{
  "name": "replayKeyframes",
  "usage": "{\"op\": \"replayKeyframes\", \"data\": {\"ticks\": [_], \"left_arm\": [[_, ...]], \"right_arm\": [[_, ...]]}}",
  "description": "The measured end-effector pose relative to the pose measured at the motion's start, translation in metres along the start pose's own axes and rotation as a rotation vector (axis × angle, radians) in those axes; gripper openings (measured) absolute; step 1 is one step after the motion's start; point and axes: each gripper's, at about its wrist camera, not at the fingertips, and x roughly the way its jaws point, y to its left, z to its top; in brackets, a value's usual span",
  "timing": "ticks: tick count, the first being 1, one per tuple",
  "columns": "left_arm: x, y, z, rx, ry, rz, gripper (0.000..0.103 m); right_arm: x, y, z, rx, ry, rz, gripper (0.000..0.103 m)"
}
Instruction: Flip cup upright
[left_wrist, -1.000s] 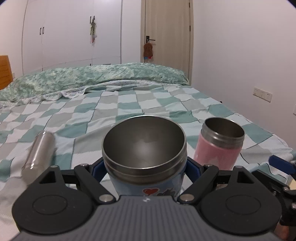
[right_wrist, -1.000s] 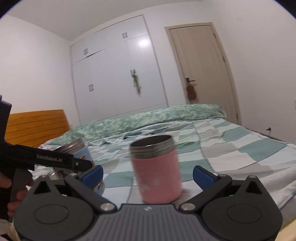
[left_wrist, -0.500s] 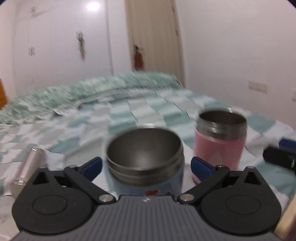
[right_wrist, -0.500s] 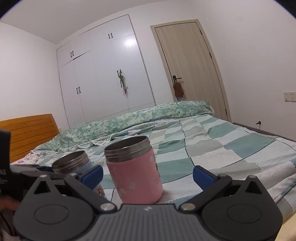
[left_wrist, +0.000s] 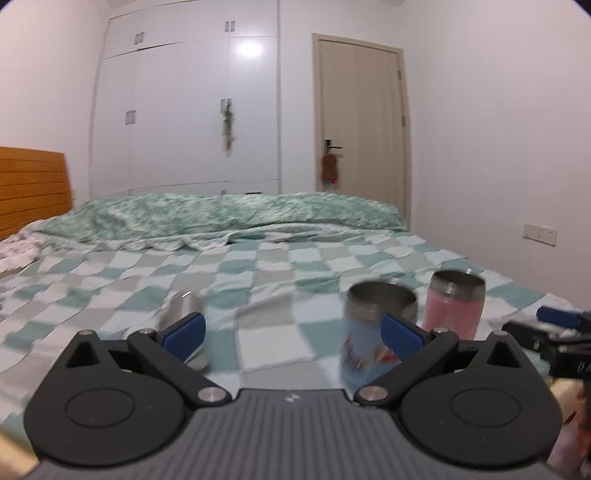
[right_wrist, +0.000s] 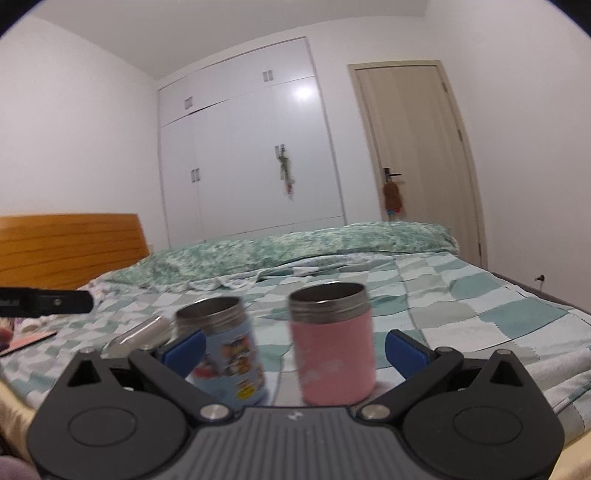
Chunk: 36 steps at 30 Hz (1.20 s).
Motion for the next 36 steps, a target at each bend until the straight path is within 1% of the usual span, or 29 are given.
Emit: {"op": "replayKeyframes", "data": {"ticks": [2, 9, 12, 14, 15, 16, 18, 20, 24, 36], "left_arm": [[-0.015, 0.007, -0.012, -0.009, 0.010, 0.032, 0.103], [-0.047, 0.018, -0.056, -0.080, 0.033, 0.082, 0.103], [-0.056, 0.013, -0.069, -0.083, -0.002, 0.135, 0.103], [-0.058, 0.006, -0.078, -0.056, -0.053, 0.181, 0.103], [-0.059, 0.002, -0.083, -0.039, -0.075, 0.193, 0.103], [-0.059, -0.001, -0.088, -0.026, -0.081, 0.200, 0.103], [-0.057, -0.005, -0.091, -0.028, -0.071, 0.196, 0.103], [-0.060, -0.005, -0.091, -0.027, -0.088, 0.198, 0.103], [-0.060, -0.003, -0.093, -0.040, -0.091, 0.204, 0.103], [-0.061, -0.002, -0.094, -0.048, -0.095, 0.196, 0.103]], "right_arm": [[-0.007, 0.011, -0.004, -0.033, 0.013, 0.018, 0.103], [-0.028, 0.040, -0.018, -0.127, 0.061, 0.036, 0.103], [-0.035, 0.046, -0.022, -0.150, 0.062, 0.024, 0.103], [-0.041, 0.051, -0.026, -0.159, 0.046, 0.006, 0.103], [-0.043, 0.052, -0.027, -0.164, 0.036, -0.003, 0.103], [-0.044, 0.053, -0.028, -0.168, 0.026, -0.010, 0.103], [-0.046, 0.055, -0.030, -0.174, 0.011, -0.027, 0.103], [-0.047, 0.055, -0.030, -0.176, 0.003, -0.037, 0.103], [-0.049, 0.053, -0.031, -0.180, -0.012, -0.044, 0.103], [-0.048, 0.052, -0.032, -0.170, -0.011, -0.051, 0.103]]}}
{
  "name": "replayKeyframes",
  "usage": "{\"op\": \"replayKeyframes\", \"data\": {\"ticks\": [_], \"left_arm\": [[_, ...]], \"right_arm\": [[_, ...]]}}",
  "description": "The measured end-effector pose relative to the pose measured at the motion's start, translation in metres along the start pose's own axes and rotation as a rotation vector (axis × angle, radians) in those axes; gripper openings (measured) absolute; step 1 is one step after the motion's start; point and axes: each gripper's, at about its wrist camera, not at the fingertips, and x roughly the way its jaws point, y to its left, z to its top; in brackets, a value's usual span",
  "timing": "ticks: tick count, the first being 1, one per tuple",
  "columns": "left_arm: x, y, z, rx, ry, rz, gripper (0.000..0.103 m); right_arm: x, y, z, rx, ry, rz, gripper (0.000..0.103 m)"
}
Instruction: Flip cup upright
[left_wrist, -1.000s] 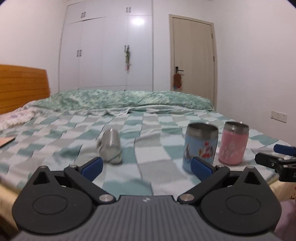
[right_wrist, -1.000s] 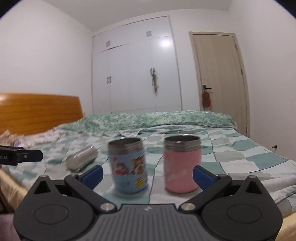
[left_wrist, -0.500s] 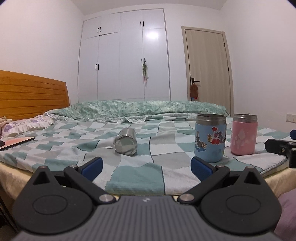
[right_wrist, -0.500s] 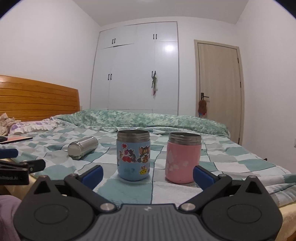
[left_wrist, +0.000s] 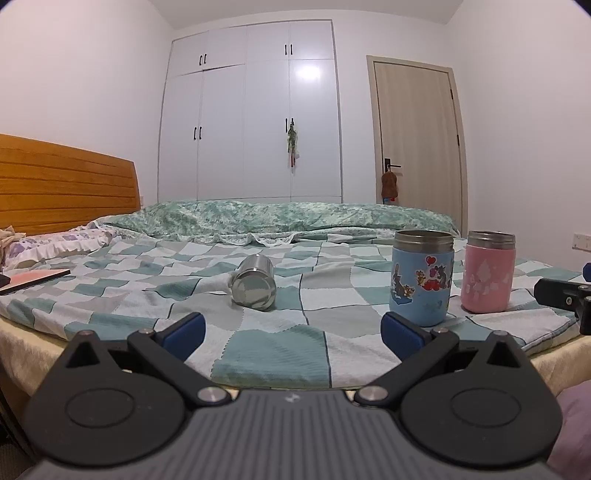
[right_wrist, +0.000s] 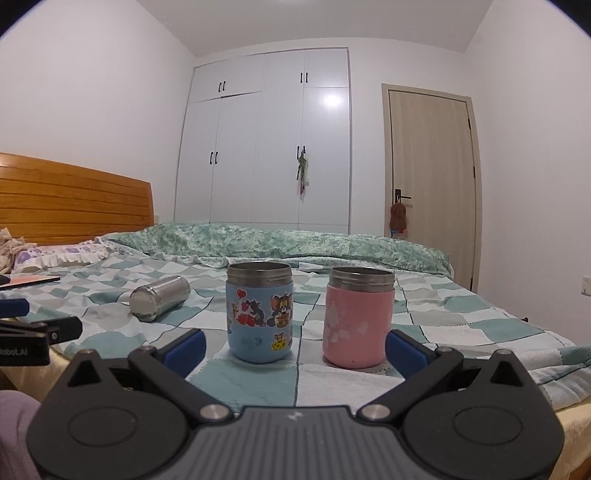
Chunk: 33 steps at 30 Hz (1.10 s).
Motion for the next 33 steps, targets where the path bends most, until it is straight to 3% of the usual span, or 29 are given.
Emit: {"op": "replayKeyframes", "data": {"ticks": [33], "left_arm": [[-0.0020, -0.0006, 0.0000, 0.001, -0.005, -0.013, 0.103]], "right_arm": [[0.0001, 0.0004, 0.0002, -0.001, -0.002, 0.000, 0.103]]}}
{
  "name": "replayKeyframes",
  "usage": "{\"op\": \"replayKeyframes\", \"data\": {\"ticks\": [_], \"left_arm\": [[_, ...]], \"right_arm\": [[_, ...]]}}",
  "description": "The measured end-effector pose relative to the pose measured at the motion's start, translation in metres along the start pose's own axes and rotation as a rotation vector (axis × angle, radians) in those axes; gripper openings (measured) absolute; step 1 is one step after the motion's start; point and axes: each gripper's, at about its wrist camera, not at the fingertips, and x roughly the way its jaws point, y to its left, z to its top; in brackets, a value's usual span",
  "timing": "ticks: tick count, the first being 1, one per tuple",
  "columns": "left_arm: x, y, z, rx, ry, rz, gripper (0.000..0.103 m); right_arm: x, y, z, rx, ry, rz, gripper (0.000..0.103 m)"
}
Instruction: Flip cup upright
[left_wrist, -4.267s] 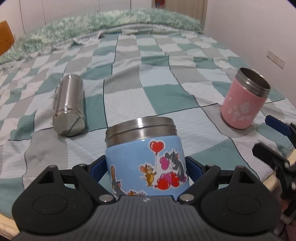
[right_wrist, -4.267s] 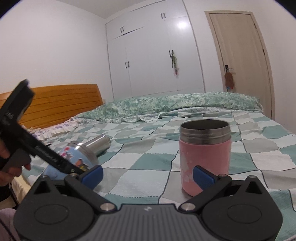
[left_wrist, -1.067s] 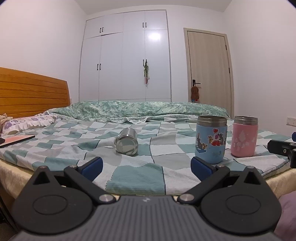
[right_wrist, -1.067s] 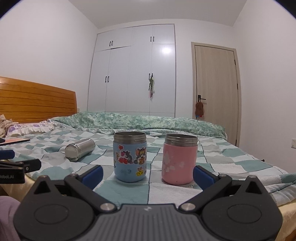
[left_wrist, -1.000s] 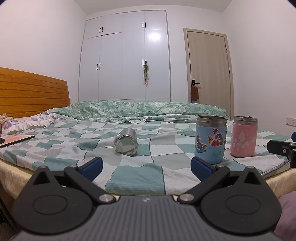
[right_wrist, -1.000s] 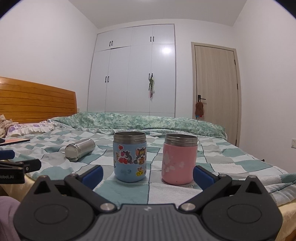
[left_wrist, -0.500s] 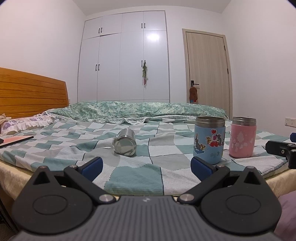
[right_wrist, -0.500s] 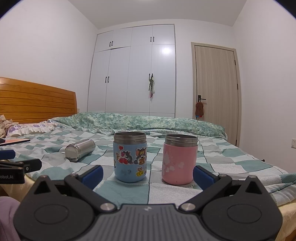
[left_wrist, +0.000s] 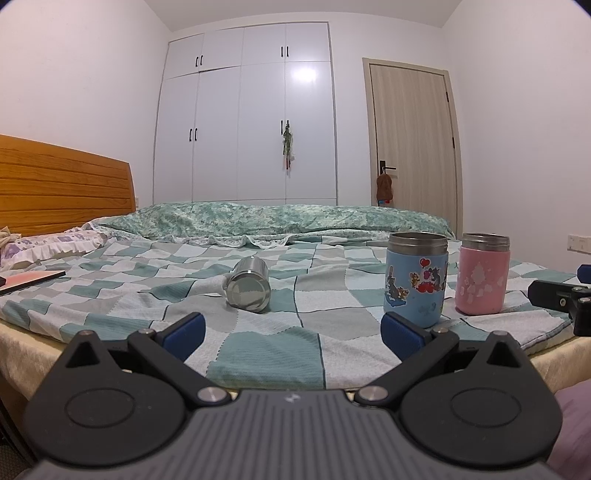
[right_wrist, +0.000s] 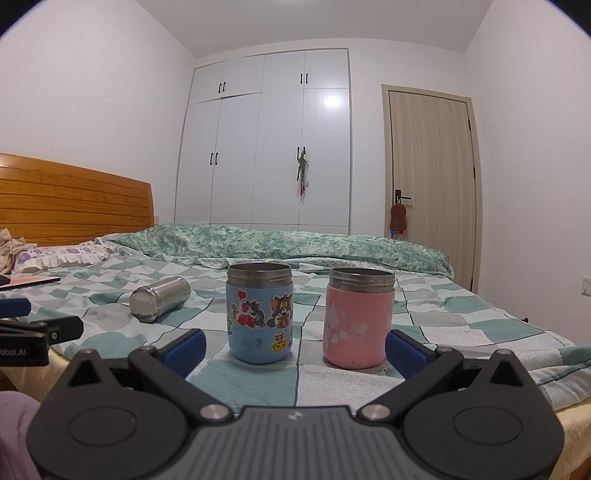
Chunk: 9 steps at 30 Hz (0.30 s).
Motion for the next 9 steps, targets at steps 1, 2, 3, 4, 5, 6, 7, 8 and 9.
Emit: {"op": "replayKeyframes", "data": {"ticks": [1, 2, 3, 4, 5, 6, 7, 8, 9], "left_arm": [[0.0000, -0.0001, 0.0002, 0.000, 0.001, -0.001, 0.103], [-0.0002, -0.0003, 0.0002, -0.001, 0.001, 0.000, 0.103], [0.0001, -0.0003, 0.0004, -0.001, 0.000, -0.002, 0.103], [-0.0001, -0.0005, 0.0005, -0.003, -0.001, 0.000, 0.103], [0.0003, -0.0006, 0.0006, -0.003, -0.001, -0.002, 0.103], [0.0004, -0.0007, 0.0007, -0.002, -0.001, -0.002, 0.103], [0.0005, -0.0012, 0.0010, -0.002, -0.002, -0.002, 0.103], [0.0004, -0.0017, 0.0011, -0.002, -0.003, -0.004, 0.103], [0.0000, -0.0014, 0.0011, -0.002, -0.004, -0.005, 0.103]], "right_arm": [[0.0000, 0.0000, 0.0000, 0.000, 0.000, 0.000, 0.103], [0.0001, 0.0000, 0.0000, 0.000, 0.000, 0.000, 0.103], [0.0000, 0.0000, 0.0000, 0.000, 0.000, 0.000, 0.103], [0.0000, 0.0000, 0.0000, 0.000, 0.000, 0.000, 0.103], [0.0000, 0.0000, 0.0000, 0.000, 0.000, 0.000, 0.103], [0.0000, 0.0000, 0.0000, 0.000, 0.000, 0.000, 0.103], [0.0002, 0.0001, 0.0000, 0.000, 0.000, 0.000, 0.103], [0.0000, 0.0000, -0.0001, 0.000, 0.000, 0.000, 0.103], [0.0000, 0.0000, 0.0000, 0.000, -0.001, 0.000, 0.103]]}}
